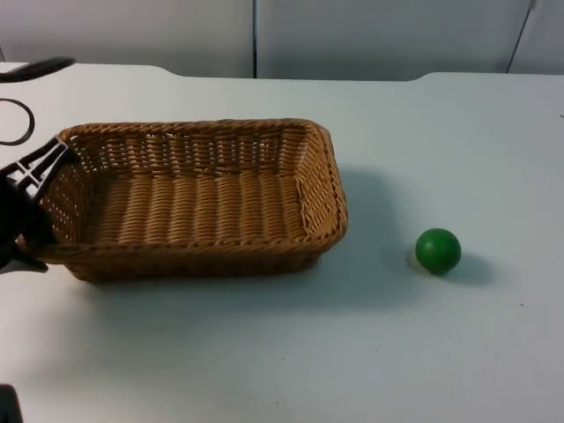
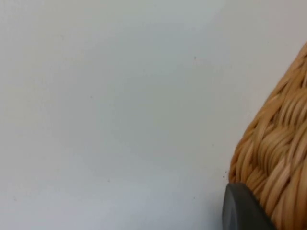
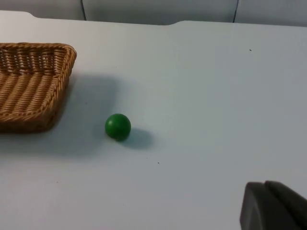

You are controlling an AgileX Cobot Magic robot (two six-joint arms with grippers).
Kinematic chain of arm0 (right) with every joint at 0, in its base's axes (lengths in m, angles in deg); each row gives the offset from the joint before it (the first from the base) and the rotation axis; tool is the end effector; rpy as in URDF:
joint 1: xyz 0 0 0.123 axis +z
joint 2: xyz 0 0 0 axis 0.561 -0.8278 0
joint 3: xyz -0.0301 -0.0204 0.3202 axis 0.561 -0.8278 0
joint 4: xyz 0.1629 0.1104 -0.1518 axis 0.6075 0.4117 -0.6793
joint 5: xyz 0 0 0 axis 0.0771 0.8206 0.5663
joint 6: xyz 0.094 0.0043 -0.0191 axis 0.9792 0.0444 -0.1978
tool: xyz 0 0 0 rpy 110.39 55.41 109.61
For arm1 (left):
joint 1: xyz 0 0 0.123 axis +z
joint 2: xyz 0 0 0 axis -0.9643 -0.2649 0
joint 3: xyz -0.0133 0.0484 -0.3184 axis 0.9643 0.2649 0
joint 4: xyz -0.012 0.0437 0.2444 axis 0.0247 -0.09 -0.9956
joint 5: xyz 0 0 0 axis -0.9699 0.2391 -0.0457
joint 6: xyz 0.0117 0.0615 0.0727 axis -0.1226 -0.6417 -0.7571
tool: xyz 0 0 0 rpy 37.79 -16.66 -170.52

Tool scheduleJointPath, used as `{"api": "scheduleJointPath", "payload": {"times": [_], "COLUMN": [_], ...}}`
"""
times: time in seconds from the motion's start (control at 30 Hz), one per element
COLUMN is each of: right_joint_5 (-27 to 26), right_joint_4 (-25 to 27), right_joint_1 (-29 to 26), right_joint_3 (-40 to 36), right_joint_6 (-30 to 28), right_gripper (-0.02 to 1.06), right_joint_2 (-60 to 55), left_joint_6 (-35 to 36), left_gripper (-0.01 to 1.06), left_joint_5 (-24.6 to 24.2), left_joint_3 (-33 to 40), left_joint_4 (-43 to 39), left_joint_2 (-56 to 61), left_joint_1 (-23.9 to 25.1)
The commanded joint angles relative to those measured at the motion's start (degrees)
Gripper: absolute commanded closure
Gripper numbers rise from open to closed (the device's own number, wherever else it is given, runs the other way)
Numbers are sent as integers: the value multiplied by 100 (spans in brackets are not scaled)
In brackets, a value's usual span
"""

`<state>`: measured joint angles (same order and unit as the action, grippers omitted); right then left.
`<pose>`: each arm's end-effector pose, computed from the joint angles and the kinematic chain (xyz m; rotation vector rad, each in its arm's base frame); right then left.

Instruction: Pick up the basket with the left hand and place the ball into the basket with the right hand.

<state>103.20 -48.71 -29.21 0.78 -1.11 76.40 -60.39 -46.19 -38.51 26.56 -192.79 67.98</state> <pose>-0.0428 -0.0011 0.2772 -0.1523 2.0396 0.0526 0.3032 -0.0496 0.1361 -1.1024 2.5672 -0.4977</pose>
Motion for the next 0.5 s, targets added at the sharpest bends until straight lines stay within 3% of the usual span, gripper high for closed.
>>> {"api": "scheduleJointPath", "payload": {"times": [0.0, 0.17, 0.3, 0.47], "right_joint_5": [-48, -48, -48, -48], "right_joint_4": [-2, -2, -2, -2], "right_joint_1": [-44, -44, -44, -44], "right_joint_3": [14, 14, 14, 14], "right_joint_6": [15, 15, 15, 15], "right_gripper": [105, 105, 105, 105], "right_joint_2": [23, 23, 23, 23], "left_joint_6": [127, 274, 274, 248], "left_gripper": [105, 105, 105, 105], "left_joint_5": [-31, -2, 442, 405], "left_joint_3": [31, 108, 536, 881], "left_joint_4": [153, 234, 278, 332], "left_joint_2": [-77, 277, 901, 1439], "left_joint_1": [24, 24, 24, 24]}}
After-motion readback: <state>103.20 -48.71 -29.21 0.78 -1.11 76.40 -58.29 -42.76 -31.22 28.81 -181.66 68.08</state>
